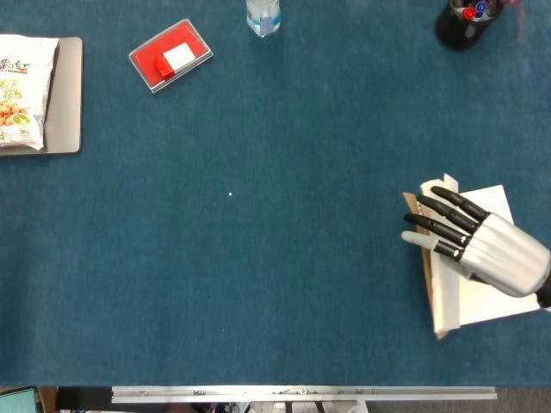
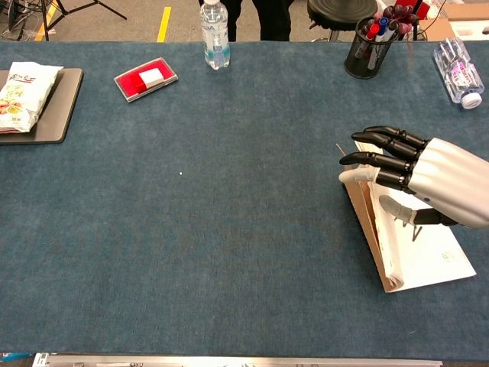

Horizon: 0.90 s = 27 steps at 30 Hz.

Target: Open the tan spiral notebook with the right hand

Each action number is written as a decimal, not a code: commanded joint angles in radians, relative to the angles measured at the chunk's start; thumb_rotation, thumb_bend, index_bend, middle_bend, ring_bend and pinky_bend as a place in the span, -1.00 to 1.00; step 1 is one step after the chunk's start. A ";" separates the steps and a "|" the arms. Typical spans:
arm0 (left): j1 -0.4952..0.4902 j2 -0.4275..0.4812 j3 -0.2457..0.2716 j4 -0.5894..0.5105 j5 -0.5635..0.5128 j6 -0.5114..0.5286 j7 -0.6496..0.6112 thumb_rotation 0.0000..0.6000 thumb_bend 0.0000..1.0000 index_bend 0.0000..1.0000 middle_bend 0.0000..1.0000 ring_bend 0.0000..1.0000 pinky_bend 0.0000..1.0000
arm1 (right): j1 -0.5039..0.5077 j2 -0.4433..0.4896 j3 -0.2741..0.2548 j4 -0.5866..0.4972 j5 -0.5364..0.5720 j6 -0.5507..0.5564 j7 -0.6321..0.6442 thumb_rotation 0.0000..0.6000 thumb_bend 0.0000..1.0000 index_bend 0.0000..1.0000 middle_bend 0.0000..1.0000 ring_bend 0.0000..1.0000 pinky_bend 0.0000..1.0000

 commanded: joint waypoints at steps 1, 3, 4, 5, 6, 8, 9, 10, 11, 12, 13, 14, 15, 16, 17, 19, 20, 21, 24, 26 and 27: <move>0.000 0.001 0.000 -0.001 0.000 0.000 0.001 1.00 -0.78 -0.06 -0.13 -0.36 -0.09 | 0.000 -0.042 0.012 0.041 0.010 0.013 0.035 1.00 -0.09 -0.54 -0.57 -0.90 -0.80; 0.000 0.002 0.000 -0.002 0.000 0.000 -0.001 1.00 -0.78 -0.06 -0.13 -0.36 -0.09 | 0.000 -0.065 0.017 0.063 0.014 0.018 0.050 1.00 -0.21 -0.57 -0.57 -0.90 -0.80; -0.001 0.002 -0.001 -0.002 -0.001 0.000 0.000 1.00 -0.78 -0.06 -0.13 -0.36 -0.09 | 0.000 -0.080 0.018 0.077 0.016 0.021 0.062 1.00 -0.25 -0.57 -0.57 -0.90 -0.80; -0.001 0.003 -0.001 -0.002 -0.002 -0.001 -0.001 1.00 -0.78 -0.06 -0.13 -0.36 -0.09 | 0.001 -0.091 0.019 0.087 0.017 0.022 0.069 1.00 -0.28 -0.58 -0.57 -0.90 -0.80; -0.001 0.003 -0.001 -0.002 -0.002 -0.002 -0.003 1.00 -0.78 -0.06 -0.13 -0.36 -0.09 | 0.002 -0.101 0.020 0.096 0.019 0.023 0.075 1.00 -0.32 -0.59 -0.57 -0.90 -0.80; -0.001 0.004 -0.001 -0.002 -0.002 -0.003 -0.004 1.00 -0.78 -0.05 -0.13 -0.36 -0.09 | 0.004 -0.122 0.022 0.116 0.022 0.024 0.087 1.00 -0.37 -0.60 -0.57 -0.90 -0.80; -0.001 0.004 -0.001 -0.002 -0.002 -0.002 -0.005 1.00 -0.78 -0.05 -0.13 -0.36 -0.09 | 0.005 -0.133 0.022 0.124 0.023 0.024 0.094 1.00 -0.39 -0.61 -0.57 -0.90 -0.80; -0.001 0.005 -0.001 -0.003 -0.001 -0.002 -0.006 1.00 -0.78 -0.05 -0.13 -0.36 -0.09 | 0.006 -0.140 0.022 0.130 0.023 0.024 0.100 1.00 -0.41 -0.62 -0.57 -0.90 -0.80; 0.000 0.005 0.000 -0.003 -0.001 -0.002 -0.006 1.00 -0.78 -0.05 -0.13 -0.36 -0.09 | 0.007 -0.147 0.021 0.136 0.023 0.026 0.104 1.00 -0.41 -0.63 -0.57 -0.90 -0.80; 0.000 0.005 0.000 -0.003 0.000 -0.002 -0.006 1.00 -0.78 -0.05 -0.13 -0.36 -0.09 | 0.008 -0.153 0.021 0.140 0.023 0.028 0.108 1.00 -0.42 -0.63 -0.57 -0.90 -0.80; 0.000 0.005 0.001 -0.003 0.000 -0.002 -0.006 1.00 -0.78 -0.05 -0.13 -0.36 -0.09 | 0.010 -0.162 0.021 0.145 0.023 0.032 0.115 1.00 -0.42 -0.63 -0.57 -0.90 -0.80; -0.001 0.005 0.000 -0.003 0.000 -0.003 -0.006 1.00 -0.78 -0.05 -0.13 -0.36 -0.09 | 0.011 -0.168 0.020 0.148 0.023 0.035 0.120 1.00 -0.42 -0.63 -0.57 -0.90 -0.80; -0.001 0.005 0.001 -0.003 0.000 -0.003 -0.006 1.00 -0.78 -0.05 -0.13 -0.36 -0.09 | 0.012 -0.176 0.020 0.151 0.022 0.040 0.126 1.00 -0.42 -0.63 -0.57 -0.90 -0.80; -0.001 0.005 0.000 -0.003 -0.001 -0.003 -0.006 1.00 -0.78 -0.05 -0.13 -0.36 -0.09 | 0.013 -0.181 0.020 0.153 0.022 0.043 0.129 1.00 -0.43 -0.63 -0.57 -0.90 -0.80; -0.001 0.005 0.000 -0.003 0.000 -0.003 -0.006 1.00 -0.78 -0.05 -0.13 -0.36 -0.09 | 0.013 -0.186 0.019 0.156 0.021 0.046 0.131 1.00 -0.43 -0.63 -0.57 -0.90 -0.80; -0.001 0.006 0.001 -0.004 0.000 -0.003 -0.006 1.00 -0.78 -0.05 -0.13 -0.36 -0.09 | 0.016 -0.198 0.019 0.158 0.021 0.051 0.137 1.00 -0.43 -0.63 -0.57 -0.90 -0.80; -0.001 0.006 0.001 -0.004 0.000 -0.003 -0.005 1.00 -0.78 -0.05 -0.13 -0.36 -0.09 | 0.017 -0.202 0.018 0.160 0.021 0.052 0.140 1.00 -0.43 -0.63 -0.57 -0.90 -0.80; -0.001 0.005 0.001 -0.004 0.000 -0.003 -0.005 1.00 -0.78 -0.05 -0.13 -0.36 -0.09 | 0.018 -0.208 0.018 0.161 0.021 0.053 0.143 1.00 -0.43 -0.63 -0.57 -0.90 -0.80; -0.001 0.005 0.002 -0.003 0.000 -0.004 -0.002 1.00 -0.78 -0.05 -0.13 -0.36 -0.09 | 0.020 -0.224 0.017 0.166 0.024 0.052 0.153 1.00 -0.43 -0.63 -0.57 -0.90 -0.80; -0.003 0.005 0.001 -0.003 -0.002 -0.006 -0.001 1.00 -0.78 -0.05 -0.13 -0.36 -0.09 | 0.022 -0.234 0.017 0.170 0.026 0.054 0.159 1.00 -0.44 -0.63 -0.57 -0.90 -0.80; -0.002 0.005 0.002 -0.004 -0.001 -0.006 -0.002 1.00 -0.78 -0.05 -0.13 -0.36 -0.09 | 0.022 -0.241 0.016 0.175 0.028 0.054 0.164 1.00 -0.44 -0.63 -0.57 -0.90 -0.80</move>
